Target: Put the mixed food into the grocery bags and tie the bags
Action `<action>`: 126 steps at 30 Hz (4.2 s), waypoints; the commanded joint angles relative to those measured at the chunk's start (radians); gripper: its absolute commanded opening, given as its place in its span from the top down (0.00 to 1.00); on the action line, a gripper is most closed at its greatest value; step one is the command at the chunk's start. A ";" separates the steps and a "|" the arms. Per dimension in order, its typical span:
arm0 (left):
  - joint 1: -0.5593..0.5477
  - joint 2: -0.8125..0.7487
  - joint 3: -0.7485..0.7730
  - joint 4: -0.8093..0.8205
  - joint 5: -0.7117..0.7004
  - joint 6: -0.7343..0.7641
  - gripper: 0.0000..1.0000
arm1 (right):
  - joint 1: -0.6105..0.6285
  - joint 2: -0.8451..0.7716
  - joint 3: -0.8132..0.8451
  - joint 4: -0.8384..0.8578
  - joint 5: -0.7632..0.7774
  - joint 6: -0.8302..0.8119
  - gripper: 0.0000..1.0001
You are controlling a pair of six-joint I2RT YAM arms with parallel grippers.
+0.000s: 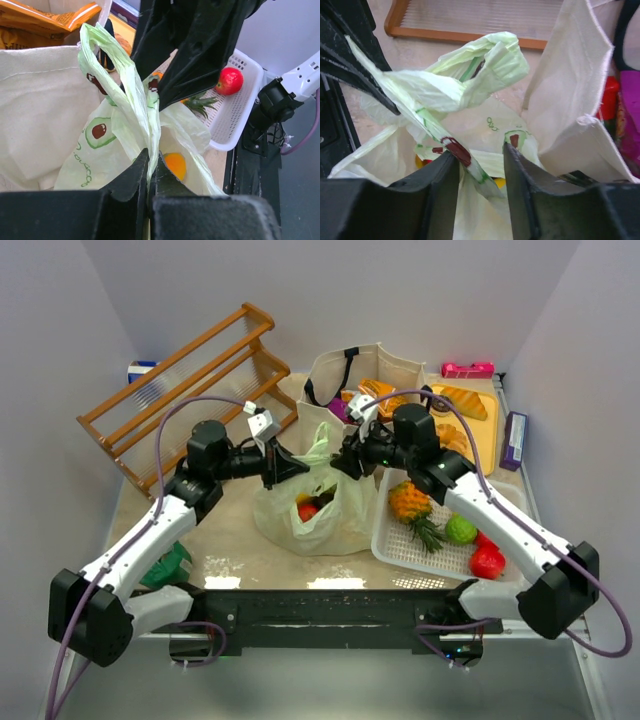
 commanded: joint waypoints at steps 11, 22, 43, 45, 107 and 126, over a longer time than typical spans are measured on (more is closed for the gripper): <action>0.000 -0.041 -0.004 0.013 -0.006 0.000 1.00 | -0.046 -0.058 0.109 0.090 0.016 0.388 0.31; 0.000 -0.035 -0.008 0.019 0.003 -0.002 1.00 | -0.047 0.047 0.100 0.299 -0.126 0.433 0.35; 0.000 -0.010 0.008 -0.033 -0.067 0.003 1.00 | -0.015 -0.004 0.106 0.325 -0.192 0.399 1.00; 0.000 0.005 0.016 -0.054 -0.095 0.000 1.00 | 0.022 -0.050 0.103 0.297 -0.176 0.381 1.00; -0.038 0.102 -0.022 0.036 0.095 -0.163 0.89 | 0.275 -0.121 -0.360 0.320 0.159 0.258 1.00; -0.233 -0.133 -0.153 0.108 -0.295 0.061 1.00 | 0.275 -0.375 -0.297 0.099 0.237 0.629 0.43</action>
